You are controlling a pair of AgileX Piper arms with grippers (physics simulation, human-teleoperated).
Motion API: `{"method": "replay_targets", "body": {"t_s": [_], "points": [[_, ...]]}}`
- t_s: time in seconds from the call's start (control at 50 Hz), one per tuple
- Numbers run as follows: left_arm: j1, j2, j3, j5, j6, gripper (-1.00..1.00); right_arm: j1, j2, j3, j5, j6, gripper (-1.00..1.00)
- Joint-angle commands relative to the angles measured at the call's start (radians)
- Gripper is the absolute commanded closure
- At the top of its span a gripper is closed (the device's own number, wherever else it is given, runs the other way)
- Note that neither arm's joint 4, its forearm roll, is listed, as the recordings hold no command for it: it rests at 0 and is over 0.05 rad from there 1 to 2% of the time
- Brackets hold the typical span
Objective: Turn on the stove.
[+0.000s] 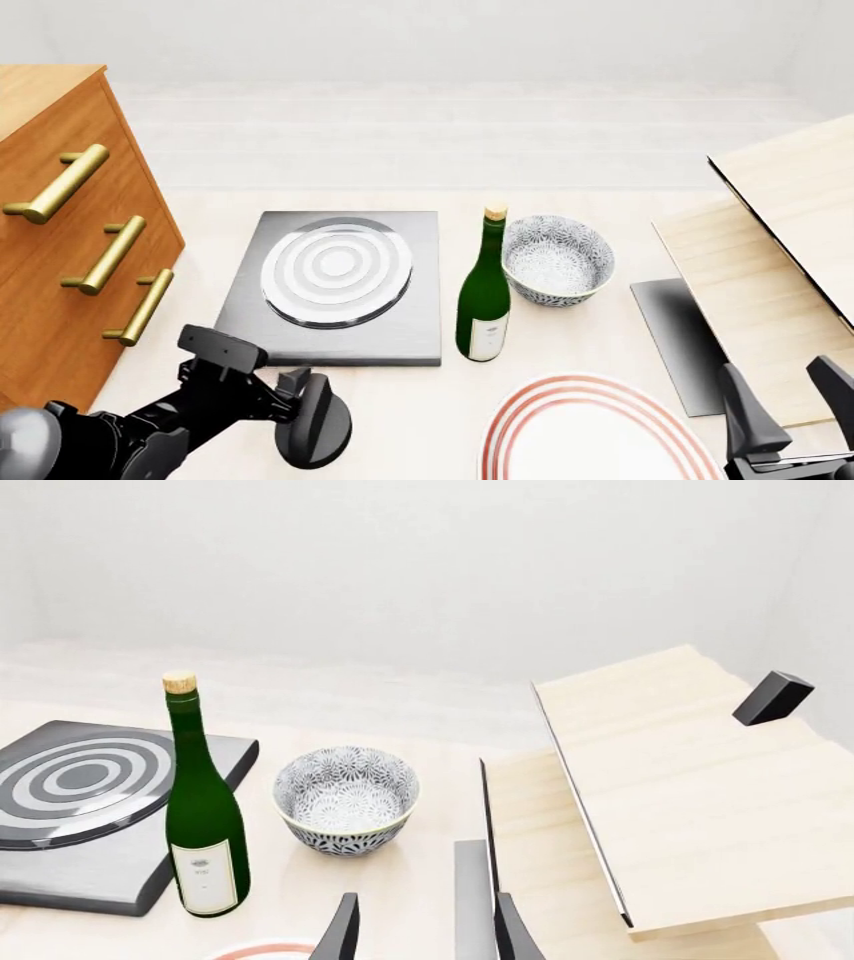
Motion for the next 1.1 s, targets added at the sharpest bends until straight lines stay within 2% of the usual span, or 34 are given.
{"method": "replay_targets", "body": {"t_s": [0.02,0.28,0.38,0.54,0.7,0.8,0.9,0.96,1.1], "points": [[0.01,-0.067,0.087,0.014,0.0,-1.0,-0.001,-0.006,0.0,0.006,0.0,-1.0],[-0.005,-0.241,0.105,0.126,0.007,-1.0,0.0,0.007,0.0,-0.006,0.0,-1.0],[-0.001,-0.424,0.084,0.287,0.019,-1.0,-0.001,0.016,0.0,-0.014,0.001,-1.0],[0.001,-0.649,0.08,0.457,0.035,-1.0,0.0,0.021,0.0,-0.018,0.001,-1.0],[0.032,-0.886,0.089,0.627,0.09,-1.0,0.003,0.026,0.0,-0.024,0.001,-1.0],[0.055,-0.972,0.109,0.677,0.094,-1.0,0.001,0.009,0.0,-0.008,0.005,-1.0],[0.077,-1.112,0.093,0.797,0.095,-1.0,-0.004,0.006,0.0,-0.005,0.012,-1.0],[0.092,-1.165,0.094,0.834,0.124,-1.0,0.001,-0.003,0.0,0.001,0.006,-1.0],[0.1,-1.261,0.033,0.969,0.116,-1.0,0.001,-0.013,0.0,0.012,0.014,-1.0]]}}
